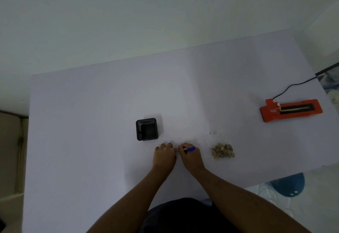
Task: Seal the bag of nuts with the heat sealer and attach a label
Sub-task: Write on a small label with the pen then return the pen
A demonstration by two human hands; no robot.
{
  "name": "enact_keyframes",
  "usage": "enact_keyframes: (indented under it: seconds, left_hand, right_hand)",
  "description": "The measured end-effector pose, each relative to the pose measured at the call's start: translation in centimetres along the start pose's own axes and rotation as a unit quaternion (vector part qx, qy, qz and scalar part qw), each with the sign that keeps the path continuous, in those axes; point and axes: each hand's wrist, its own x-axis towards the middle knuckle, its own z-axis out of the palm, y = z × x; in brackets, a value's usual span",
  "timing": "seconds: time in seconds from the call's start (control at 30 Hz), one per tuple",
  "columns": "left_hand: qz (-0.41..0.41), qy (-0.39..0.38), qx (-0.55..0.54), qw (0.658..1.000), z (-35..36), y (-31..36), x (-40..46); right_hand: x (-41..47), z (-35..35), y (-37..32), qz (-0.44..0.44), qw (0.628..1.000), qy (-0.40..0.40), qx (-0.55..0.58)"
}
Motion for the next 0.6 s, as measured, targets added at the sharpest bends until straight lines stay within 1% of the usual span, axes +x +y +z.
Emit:
enact_keyframes:
  seconds: [0.23, 0.3, 0.43, 0.5, 0.6]
  left_hand:
    - [0.003, 0.0, 0.009, 1.0, 0.0, 0.0, 0.0]
    - [0.005, -0.004, 0.01, 1.0, -0.1, 0.1, -0.1]
    - [0.013, -0.008, 0.007, 1.0, -0.2, 0.0, -0.2]
    - [0.02, 0.003, -0.007, 1.0, -0.3, -0.3, -0.4]
    - [0.023, 0.049, -0.054, 0.997, -0.4, -1.5, -1.1]
  right_hand:
    - [-0.1, -0.1, -0.2, -0.004, 1.0, 0.016, 0.01]
    - [-0.1, 0.1, -0.7, -0.006, 0.999, 0.021, 0.035]
    - [-0.1, 0.6, -1.8, 0.007, 0.995, -0.004, 0.095]
    - [0.0, 0.7, -2.0, 0.026, 0.994, -0.006, 0.107]
    - [0.1, 0.5, -2.0, 0.054, 0.993, -0.002, 0.101]
